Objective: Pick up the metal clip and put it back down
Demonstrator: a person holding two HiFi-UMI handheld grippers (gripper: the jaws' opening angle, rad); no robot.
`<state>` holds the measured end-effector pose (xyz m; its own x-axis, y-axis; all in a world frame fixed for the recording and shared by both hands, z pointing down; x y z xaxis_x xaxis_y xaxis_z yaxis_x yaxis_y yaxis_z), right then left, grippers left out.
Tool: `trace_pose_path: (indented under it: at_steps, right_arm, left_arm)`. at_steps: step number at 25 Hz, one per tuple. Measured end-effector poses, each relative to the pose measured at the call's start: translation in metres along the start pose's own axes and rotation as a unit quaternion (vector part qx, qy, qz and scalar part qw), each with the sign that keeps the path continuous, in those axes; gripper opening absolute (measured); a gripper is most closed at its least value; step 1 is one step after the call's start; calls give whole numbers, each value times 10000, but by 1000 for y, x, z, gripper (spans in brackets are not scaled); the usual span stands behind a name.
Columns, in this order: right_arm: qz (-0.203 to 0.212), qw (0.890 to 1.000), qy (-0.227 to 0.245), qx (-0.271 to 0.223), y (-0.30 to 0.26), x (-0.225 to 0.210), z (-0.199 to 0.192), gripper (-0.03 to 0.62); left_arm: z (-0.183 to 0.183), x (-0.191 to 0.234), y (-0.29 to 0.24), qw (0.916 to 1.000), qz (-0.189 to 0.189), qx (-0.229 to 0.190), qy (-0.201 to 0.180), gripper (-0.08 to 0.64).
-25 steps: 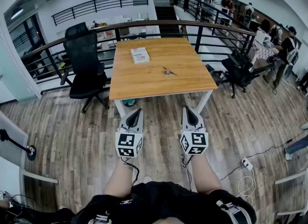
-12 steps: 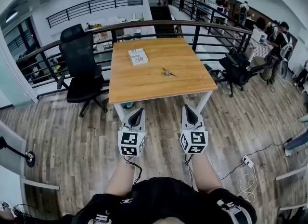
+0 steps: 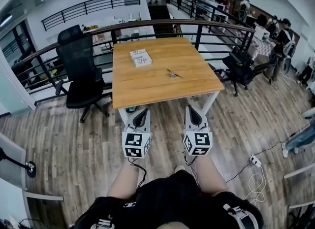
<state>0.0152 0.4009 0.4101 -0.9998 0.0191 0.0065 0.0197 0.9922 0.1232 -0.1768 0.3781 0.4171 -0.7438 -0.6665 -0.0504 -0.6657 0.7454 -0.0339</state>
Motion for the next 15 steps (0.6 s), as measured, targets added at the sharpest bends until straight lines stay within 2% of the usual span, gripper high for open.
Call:
trace_pose_path:
  at_steps: [8, 15]
  right_arm:
    - [-85, 10000, 22, 46, -55, -4, -21, 15]
    - [-68, 10000, -31, 8, -156, -28, -43, 15]
  left_arm:
    - [-10, 42, -40, 9999, 85, -82, 44, 12]
    - [-21, 94, -123, 9998, 180, -52, 27, 12]
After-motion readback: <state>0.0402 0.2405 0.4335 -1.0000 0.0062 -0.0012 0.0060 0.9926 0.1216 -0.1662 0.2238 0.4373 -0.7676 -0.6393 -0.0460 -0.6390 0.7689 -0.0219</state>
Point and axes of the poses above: the fingertips, and each gripper's own axes: y backward along the fingers, x to its left, z out of its top, the point moved 4 cm from there along y, backward along the fingers, and after that the axes turned 9 degrees about -z, right-handed, at the moved point
